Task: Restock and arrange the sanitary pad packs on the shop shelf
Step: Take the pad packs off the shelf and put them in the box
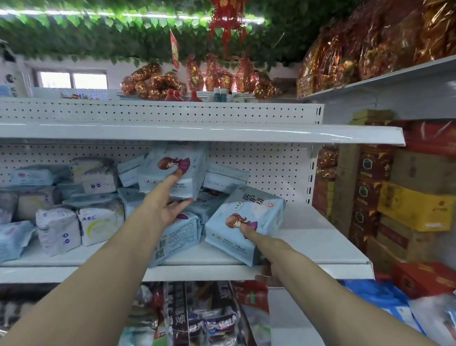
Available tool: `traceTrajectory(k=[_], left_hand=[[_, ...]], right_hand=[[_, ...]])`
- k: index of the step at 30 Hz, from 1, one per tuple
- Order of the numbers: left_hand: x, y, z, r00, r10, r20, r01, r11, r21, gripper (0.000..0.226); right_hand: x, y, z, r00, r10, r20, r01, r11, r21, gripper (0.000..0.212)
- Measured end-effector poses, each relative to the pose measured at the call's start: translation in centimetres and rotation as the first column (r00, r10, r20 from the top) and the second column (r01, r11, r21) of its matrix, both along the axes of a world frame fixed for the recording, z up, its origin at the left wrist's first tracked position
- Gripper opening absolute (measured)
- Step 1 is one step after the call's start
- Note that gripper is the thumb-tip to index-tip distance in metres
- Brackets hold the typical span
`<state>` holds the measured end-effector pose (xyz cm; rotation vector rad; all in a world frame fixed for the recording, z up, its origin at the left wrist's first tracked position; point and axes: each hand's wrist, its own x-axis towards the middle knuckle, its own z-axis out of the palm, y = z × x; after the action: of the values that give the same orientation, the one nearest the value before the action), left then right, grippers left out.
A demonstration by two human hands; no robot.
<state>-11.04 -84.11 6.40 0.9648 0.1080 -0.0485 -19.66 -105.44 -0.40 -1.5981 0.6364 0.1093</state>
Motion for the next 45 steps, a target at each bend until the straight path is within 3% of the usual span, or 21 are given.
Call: traceTrajectory(k=[5,11,14,17,27,30,33,38,41,45], left_hand=[[-2.6,-1.0,-1.1,0.998,0.051,0.023,-0.050,0.998,-0.048,0.045],[-6.4,-2.6,-2.7,0.994,0.098,0.056,-0.095,0.994,-0.048,0.048],[-8.2,-3.2,-3.3,0.989,0.137,0.056,-0.134,0.989,-0.067,0.054],[-9.9,-3.7,-3.6,0.984,0.163,0.069,-0.159,0.985,-0.059,0.054],[-14.4,-9.7,-5.9,0.976,0.213,0.049,-0.209,0.975,-0.075,0.048],[-15.9,-12.8,-6.4,0.978,0.203,0.042,-0.200,0.977,-0.080,0.044],[-17.6,-16.5,-6.6,0.981,0.189,0.051,-0.184,0.979,-0.086,0.054],[-20.0,-24.1,-7.1,0.991,0.124,0.058,-0.117,0.987,-0.106,0.055],[-21.3,-28.6,-7.7,0.995,0.079,0.053,-0.072,0.990,-0.120,0.051],[-22.6,-34.2,-9.1,0.999,0.013,0.050,-0.006,0.990,-0.140,0.055]], right_hand=[[-0.2,0.9,-1.5,0.998,-0.044,0.033,0.038,0.982,0.183,0.100],[-0.5,1.6,-1.7,0.977,-0.161,0.142,0.062,0.844,0.532,0.061],[-1.6,1.3,-1.3,0.969,-0.165,0.183,0.013,0.774,0.633,0.047],[-2.6,0.0,-1.3,0.973,-0.128,0.191,-0.029,0.756,0.654,0.038],[-7.3,-8.4,-2.4,0.982,-0.159,0.105,0.028,0.665,0.746,0.041],[-9.2,-11.9,-1.4,0.980,-0.167,0.105,0.038,0.683,0.730,0.036],[-11.1,-15.8,-0.3,0.975,-0.179,0.129,0.037,0.711,0.702,0.028],[-14.3,-22.9,0.4,0.951,-0.237,0.197,0.055,0.760,0.648,0.034],[-16.3,-27.0,0.5,0.935,-0.277,0.220,0.080,0.770,0.633,0.024],[-18.4,-32.1,-0.2,0.914,-0.369,0.168,0.179,0.740,0.649,0.039]])
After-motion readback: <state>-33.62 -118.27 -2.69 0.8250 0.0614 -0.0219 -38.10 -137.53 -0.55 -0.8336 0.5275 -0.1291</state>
